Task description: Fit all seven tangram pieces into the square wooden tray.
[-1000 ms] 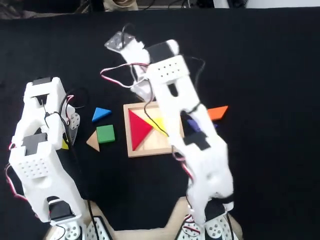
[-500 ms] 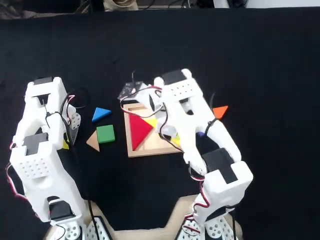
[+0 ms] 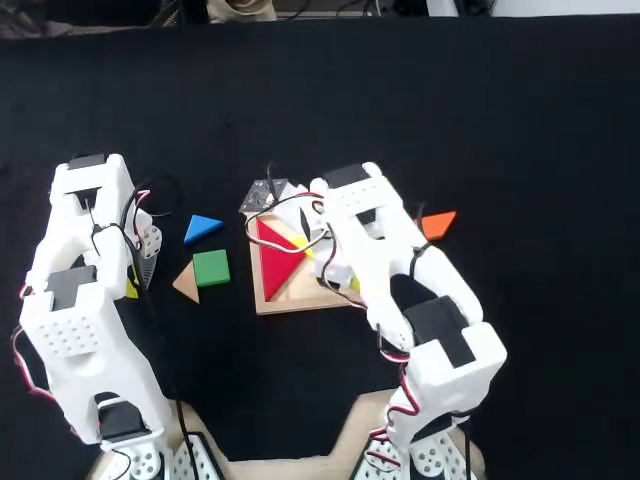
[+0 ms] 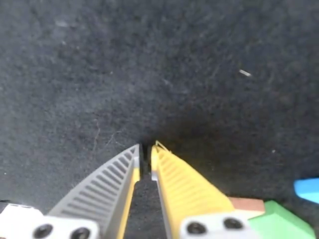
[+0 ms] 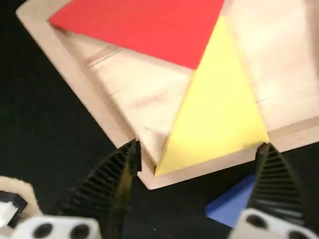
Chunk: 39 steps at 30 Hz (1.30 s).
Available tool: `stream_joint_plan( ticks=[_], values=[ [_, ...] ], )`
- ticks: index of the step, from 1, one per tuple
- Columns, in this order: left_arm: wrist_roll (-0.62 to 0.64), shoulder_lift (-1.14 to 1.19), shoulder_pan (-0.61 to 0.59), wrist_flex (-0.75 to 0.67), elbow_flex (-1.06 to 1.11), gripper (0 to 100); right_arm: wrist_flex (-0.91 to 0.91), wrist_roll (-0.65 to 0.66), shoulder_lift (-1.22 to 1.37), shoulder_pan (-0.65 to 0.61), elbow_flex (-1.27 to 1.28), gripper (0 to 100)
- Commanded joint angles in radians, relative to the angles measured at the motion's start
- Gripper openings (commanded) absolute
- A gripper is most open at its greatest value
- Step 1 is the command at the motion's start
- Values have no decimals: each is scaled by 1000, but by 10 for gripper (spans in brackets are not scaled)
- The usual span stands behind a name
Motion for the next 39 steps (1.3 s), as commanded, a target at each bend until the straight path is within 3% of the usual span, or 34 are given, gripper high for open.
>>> stream_joint_plan(
  ticks=[1,10,17,27,39],
  values=[
    [3,3,30,-2,-22,61,-15,5,21,35,-27,347],
    [3,3,33,-2,-22,61,11,-78,232,71,-225,347],
    [3,3,35,-2,-24,61,130,-81,317,-2,-381,346],
    [3,3,35,-2,-24,61,175,-81,354,-92,-386,347],
    [3,3,35,-2,-24,61,175,-112,354,-106,-394,346]
  ],
)
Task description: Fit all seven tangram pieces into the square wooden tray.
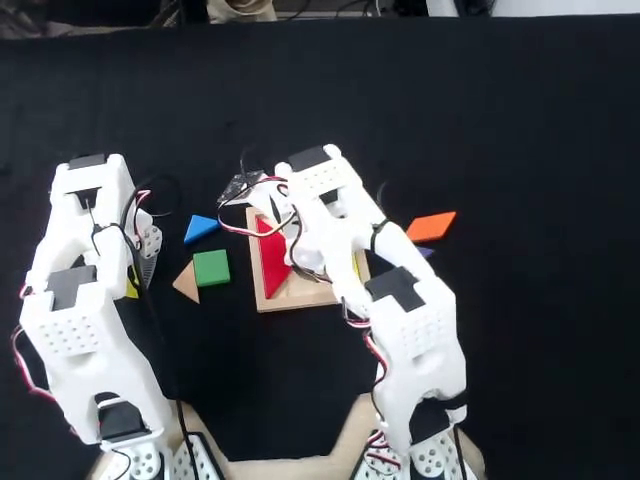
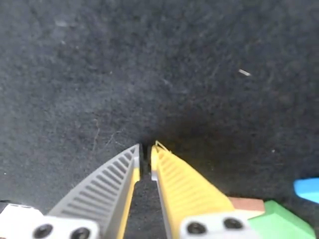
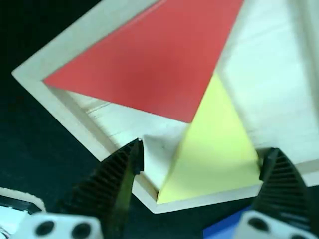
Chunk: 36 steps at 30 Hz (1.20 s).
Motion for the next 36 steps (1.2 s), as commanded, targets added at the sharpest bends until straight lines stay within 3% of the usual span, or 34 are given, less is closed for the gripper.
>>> stream_joint_plan(
  ticks=[1,10,15,30,32,36],
  values=[
    [3,3,31,-2,-24,61,-2,-8,-1,-28,-1,346],
    [3,3,31,-2,-24,61,46,8,5,-15,-148,347],
    [3,3,31,-2,-24,61,44,101,5,-20,-93,347],
    [3,3,31,-2,-24,61,-20,127,90,-18,-101,344],
    [3,3,31,-2,-24,61,-12,127,110,-14,-122,302],
    [3,3,31,-2,-24,61,-3,123,136,2,-163,103]
  ],
)
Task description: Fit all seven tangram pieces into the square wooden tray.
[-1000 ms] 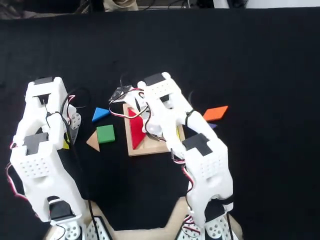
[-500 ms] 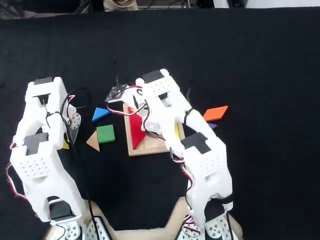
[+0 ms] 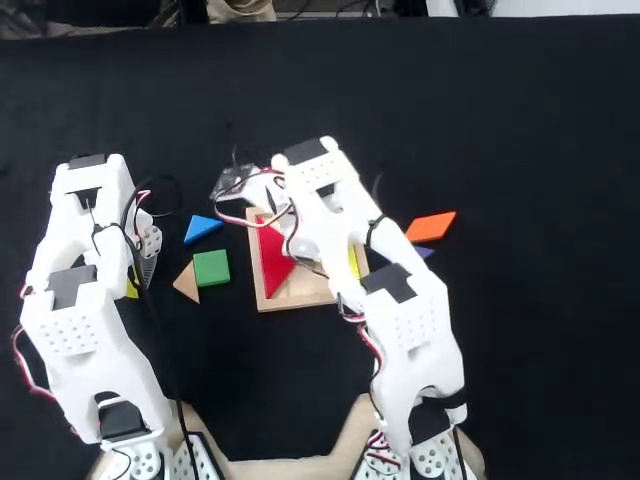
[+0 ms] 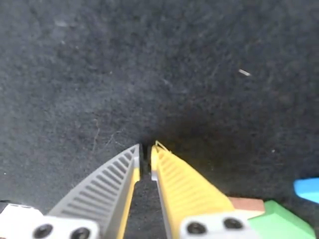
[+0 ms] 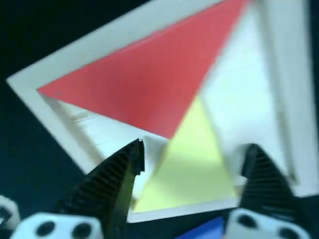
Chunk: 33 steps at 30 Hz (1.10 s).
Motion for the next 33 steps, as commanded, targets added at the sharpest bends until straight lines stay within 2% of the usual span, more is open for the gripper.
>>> stream_joint_plan(
  ticks=[1,3,12,22,33],
  values=[
    [3,3,31,-2,-24,61,18,9,48,2,-24,58],
    [3,3,31,-2,-24,61,40,12,59,2,-44,9],
    [3,3,31,-3,-24,61,77,12,90,2,-81,178],
    [3,3,31,-3,-24,61,212,11,90,2,-170,181],
    [3,3,31,-3,-24,61,72,11,88,3,-39,181]
  ],
)
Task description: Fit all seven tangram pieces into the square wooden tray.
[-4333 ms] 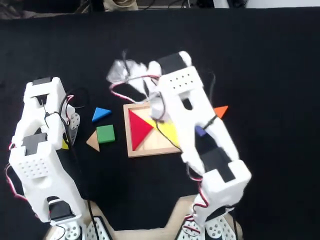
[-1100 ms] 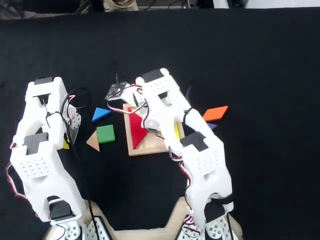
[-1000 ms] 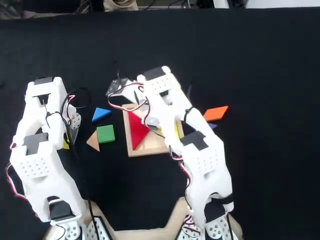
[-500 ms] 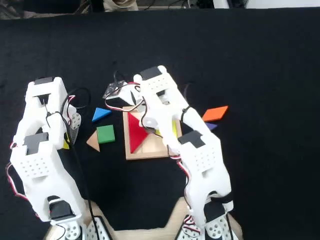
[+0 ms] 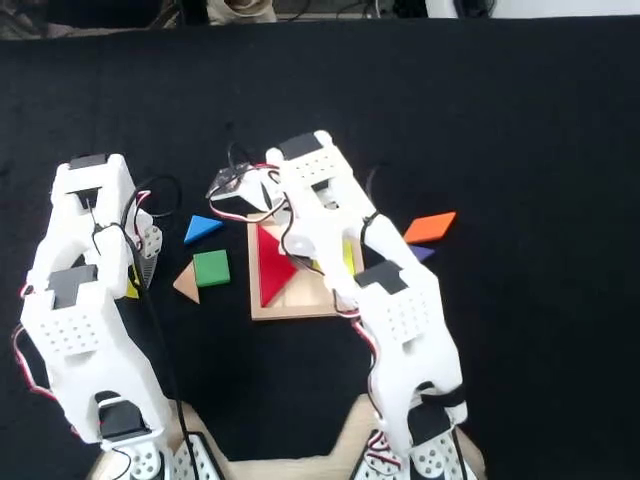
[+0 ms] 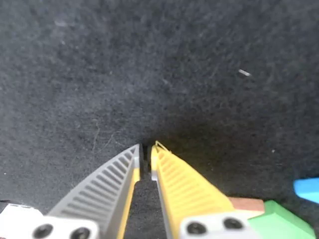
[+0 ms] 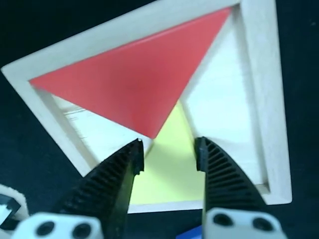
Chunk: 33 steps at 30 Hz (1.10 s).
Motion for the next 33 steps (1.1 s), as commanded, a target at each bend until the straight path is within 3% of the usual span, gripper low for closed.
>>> stream_joint_plan(
  ticks=[1,18,23,30,33],
  values=[
    [3,3,31,-3,-24,61,-26,8,5,5,61,181],
    [3,3,31,-3,-24,61,-170,-107,-384,98,170,181],
    [3,3,31,-3,-24,61,-160,-118,-636,49,314,181],
    [3,3,31,-3,-24,61,-186,-269,-989,-54,636,183],
    [3,3,31,-3,-24,61,-322,-167,-1006,-89,776,181]
  ],
)
